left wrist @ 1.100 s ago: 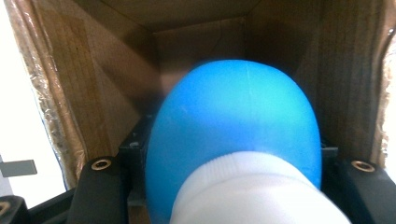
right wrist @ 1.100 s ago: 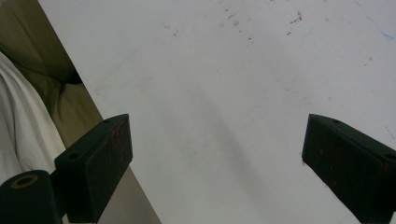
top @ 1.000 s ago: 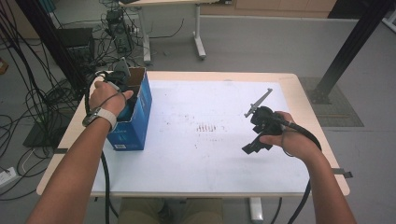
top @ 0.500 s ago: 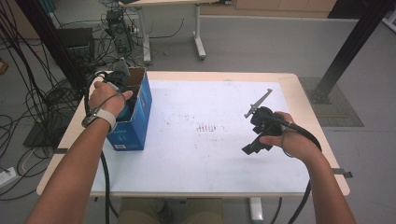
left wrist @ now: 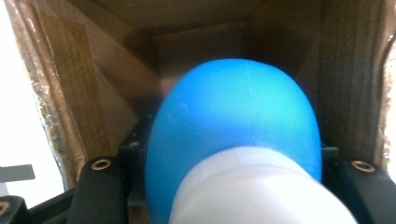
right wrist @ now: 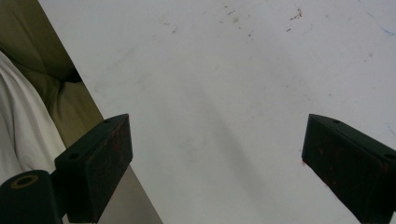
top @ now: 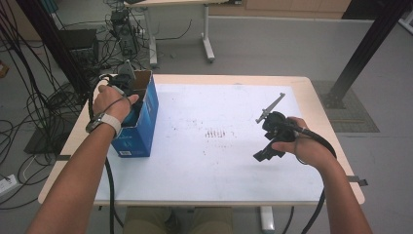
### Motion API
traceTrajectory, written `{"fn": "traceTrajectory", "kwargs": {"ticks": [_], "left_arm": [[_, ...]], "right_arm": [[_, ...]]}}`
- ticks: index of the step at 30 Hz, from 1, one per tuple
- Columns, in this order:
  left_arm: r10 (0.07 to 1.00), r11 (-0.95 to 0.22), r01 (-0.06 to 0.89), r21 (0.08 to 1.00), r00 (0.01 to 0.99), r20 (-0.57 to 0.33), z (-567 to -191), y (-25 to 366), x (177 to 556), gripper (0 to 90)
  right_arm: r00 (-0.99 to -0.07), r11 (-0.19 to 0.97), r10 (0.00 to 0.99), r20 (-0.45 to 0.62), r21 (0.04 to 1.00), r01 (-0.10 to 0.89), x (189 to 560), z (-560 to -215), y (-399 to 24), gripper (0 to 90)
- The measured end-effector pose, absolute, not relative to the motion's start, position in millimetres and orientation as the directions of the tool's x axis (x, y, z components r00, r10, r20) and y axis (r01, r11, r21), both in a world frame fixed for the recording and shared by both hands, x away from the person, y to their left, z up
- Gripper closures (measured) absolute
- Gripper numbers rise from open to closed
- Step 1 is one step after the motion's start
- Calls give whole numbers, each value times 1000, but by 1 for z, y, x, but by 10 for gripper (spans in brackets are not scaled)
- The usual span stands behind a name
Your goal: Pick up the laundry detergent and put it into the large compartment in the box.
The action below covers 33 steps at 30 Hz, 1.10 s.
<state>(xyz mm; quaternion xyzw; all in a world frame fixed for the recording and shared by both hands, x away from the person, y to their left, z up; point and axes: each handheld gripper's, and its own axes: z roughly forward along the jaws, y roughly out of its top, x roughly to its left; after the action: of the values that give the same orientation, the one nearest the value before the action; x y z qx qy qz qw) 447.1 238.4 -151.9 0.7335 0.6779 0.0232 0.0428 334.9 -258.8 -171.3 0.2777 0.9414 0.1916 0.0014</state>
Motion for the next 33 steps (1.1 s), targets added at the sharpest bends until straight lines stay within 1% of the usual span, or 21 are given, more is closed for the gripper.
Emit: {"fn": "traceTrajectory", "kwargs": {"ticks": [5, 8, 14, 33], "left_arm": [[996, -81, 992, 94, 84, -30, -152, 239, 447, 372], [997, -72, 993, 98, 75, -24, -153, 238, 446, 335], [997, -71, 992, 101, 74, -31, -154, 242, 446, 302], [995, -83, 990, 111, 89, -45, -149, 246, 443, 293]], "right_arm": [[-848, 775, 520, 103, 362, 519, 336, -171, -258, 85], [-850, 777, 517, 102, 361, 516, 337, -171, -257, 85], [-850, 777, 517, 103, 361, 516, 336, -171, -257, 85], [-857, 787, 506, 94, 357, 504, 336, -168, -251, 95]]}}
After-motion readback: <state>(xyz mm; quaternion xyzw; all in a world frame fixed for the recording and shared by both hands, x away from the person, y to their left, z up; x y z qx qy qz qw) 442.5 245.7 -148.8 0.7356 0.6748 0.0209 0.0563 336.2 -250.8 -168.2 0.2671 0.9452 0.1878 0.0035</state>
